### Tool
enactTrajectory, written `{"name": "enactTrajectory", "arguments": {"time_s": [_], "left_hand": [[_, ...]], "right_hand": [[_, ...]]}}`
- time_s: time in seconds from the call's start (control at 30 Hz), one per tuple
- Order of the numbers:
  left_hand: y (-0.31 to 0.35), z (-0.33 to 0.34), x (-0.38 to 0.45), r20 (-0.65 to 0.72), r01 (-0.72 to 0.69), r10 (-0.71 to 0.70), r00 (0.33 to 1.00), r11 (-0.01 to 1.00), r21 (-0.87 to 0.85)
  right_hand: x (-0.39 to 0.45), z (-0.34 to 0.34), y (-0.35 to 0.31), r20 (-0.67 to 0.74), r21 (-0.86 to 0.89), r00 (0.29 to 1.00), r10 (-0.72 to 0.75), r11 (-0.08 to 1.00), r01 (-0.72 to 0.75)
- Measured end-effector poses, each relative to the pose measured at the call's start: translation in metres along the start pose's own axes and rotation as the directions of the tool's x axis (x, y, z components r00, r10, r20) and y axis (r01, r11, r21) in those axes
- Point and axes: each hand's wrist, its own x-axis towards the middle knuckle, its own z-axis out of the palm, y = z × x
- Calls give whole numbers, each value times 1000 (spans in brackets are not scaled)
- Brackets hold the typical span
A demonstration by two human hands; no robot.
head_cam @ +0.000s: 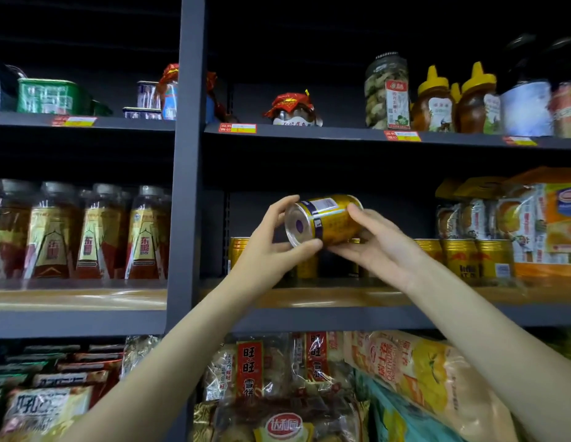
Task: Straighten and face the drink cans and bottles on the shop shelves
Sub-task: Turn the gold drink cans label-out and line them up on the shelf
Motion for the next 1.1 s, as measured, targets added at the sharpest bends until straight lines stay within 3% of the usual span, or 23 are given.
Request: {"name": "enactTrajectory", "arguments": {"time_s": [0.1, 0.17, 0.27, 0.33, 0.47, 0.7, 0.83, 0.93, 1.0, 1.1], "left_hand": [[3, 1, 3, 16, 247, -262, 965, 889, -386], [0, 3, 1, 11, 301, -331, 944, 844, -444], [-2, 4, -1, -186, 125, -143, 972, 986, -106], [1, 4, 1, -227, 11, 5, 974, 998, 66], [5, 14, 0, -115, -171, 198, 974, 962, 212], [9, 14, -1, -38, -249, 268, 963, 930, 272], [7, 9, 2, 16, -153, 154, 988, 953, 262], [1, 7, 1, 42, 90, -91, 995, 996, 30], [-5, 5, 2, 30, 195, -193, 981, 976, -94], [-11, 3, 2, 24, 203, -202, 979, 978, -45]], "right_hand": [[-1, -1, 1, 68, -75, 991, -114, 990, 119], [-5, -4, 0, 127, -122, 981, -148, 979, 163], [-11, -12, -5, 143, -238, 988, -65, 966, 98], [-13, -14, -4, 100, -276, 992, 74, 960, -44], [-14, -9, 1, 49, -124, 978, 201, 973, -193], [-20, -9, -4, 152, -29, 949, 276, 961, -275], [-14, -8, -4, 64, 0, 996, 55, 998, -55], [-11, -9, -7, 38, -165, 980, -198, 966, 201], [-13, -10, -7, 91, -237, 961, -262, 931, 277], [-16, -11, -6, 161, -289, 950, -268, 907, 306]]}}
